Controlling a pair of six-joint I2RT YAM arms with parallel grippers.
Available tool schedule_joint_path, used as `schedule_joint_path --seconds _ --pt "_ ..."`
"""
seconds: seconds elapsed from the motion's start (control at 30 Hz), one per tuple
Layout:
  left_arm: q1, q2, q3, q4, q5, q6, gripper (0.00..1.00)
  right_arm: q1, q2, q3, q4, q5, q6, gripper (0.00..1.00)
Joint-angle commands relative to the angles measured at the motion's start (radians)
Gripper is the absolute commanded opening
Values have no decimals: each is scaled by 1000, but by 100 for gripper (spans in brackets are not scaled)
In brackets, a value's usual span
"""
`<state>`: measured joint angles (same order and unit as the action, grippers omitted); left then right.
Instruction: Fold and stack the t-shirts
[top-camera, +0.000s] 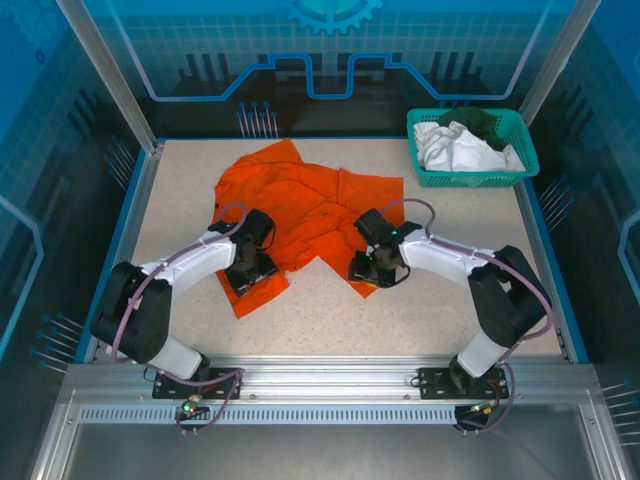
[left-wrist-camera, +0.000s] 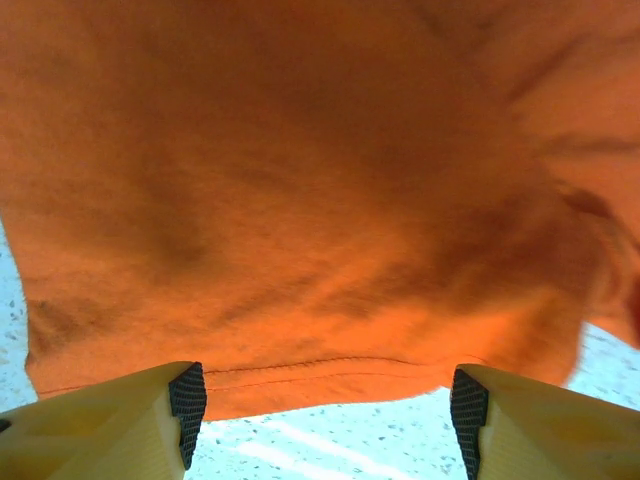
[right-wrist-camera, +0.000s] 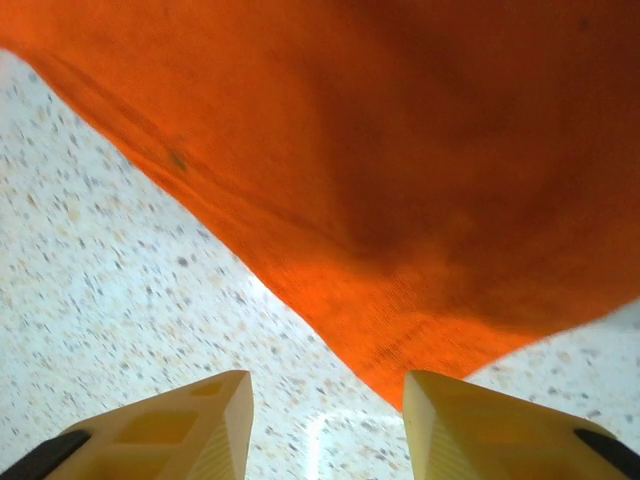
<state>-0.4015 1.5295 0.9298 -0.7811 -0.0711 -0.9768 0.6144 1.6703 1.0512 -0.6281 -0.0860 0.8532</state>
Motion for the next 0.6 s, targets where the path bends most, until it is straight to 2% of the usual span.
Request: schedule_joint_path --seconds 0.0,0.03,0.23,0.37,0.47,0.57 --pt "10 4 43 -87 2 -41 68 -14 100 79 -177 -9 -26 37" --pt "15 2 44 -104 -13 -42 68 -28 122 82 -179 -40 -44 30" --pt "110 32 -55 -48 58 -70 68 -97 192 32 -201 -114 -90 24" --pt "122 64 -63 -51 71 -87 67 -177 166 -48 -227 -138 -94 26" --pt "126 81 -60 -113 46 -126 68 -217 153 -116 -243 -156 -92 27" --pt "144 64 -100 -132 29 -152 69 -258 107 -203 -229 -165 -66 32"
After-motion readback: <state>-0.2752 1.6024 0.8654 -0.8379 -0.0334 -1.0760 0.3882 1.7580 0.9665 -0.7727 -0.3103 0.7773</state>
